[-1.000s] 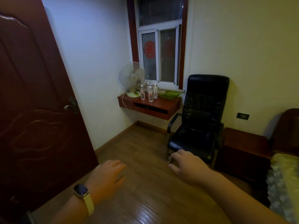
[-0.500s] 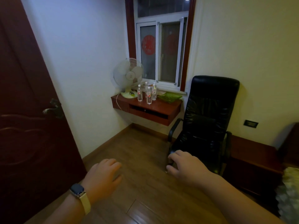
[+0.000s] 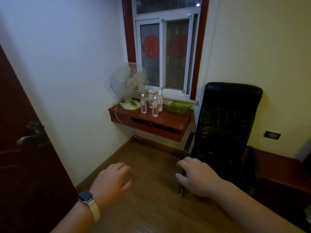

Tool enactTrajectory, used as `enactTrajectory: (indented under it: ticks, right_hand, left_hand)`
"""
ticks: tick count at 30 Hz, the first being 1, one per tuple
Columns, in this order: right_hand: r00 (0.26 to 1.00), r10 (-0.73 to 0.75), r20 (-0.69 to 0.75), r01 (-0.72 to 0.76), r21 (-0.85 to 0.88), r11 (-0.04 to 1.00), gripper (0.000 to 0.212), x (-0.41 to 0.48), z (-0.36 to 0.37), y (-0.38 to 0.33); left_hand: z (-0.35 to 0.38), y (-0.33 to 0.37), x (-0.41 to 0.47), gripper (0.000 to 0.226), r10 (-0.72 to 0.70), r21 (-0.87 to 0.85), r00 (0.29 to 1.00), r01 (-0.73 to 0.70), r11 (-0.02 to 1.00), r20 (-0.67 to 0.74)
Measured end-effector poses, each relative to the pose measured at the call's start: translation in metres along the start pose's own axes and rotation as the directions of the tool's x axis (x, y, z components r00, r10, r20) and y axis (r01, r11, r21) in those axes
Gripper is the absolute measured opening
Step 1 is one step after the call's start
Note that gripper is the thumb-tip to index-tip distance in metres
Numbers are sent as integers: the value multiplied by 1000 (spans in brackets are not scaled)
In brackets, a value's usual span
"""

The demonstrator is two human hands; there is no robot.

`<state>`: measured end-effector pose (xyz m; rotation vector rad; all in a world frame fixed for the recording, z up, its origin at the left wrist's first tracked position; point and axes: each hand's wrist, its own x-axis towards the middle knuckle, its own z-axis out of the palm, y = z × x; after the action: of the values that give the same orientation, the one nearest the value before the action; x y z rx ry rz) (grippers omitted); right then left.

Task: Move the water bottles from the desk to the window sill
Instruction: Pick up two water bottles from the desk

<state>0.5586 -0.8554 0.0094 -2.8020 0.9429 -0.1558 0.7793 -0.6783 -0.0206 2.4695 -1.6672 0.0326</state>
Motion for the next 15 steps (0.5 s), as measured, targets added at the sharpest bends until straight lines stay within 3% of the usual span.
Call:
enactTrajectory:
  ticks: [15]
  right_hand:
    - [998, -59, 33, 57, 58, 997, 49, 226, 27, 30]
  left_hand:
    - [25, -98, 178, 52, -119, -6, 991, 120, 993, 60]
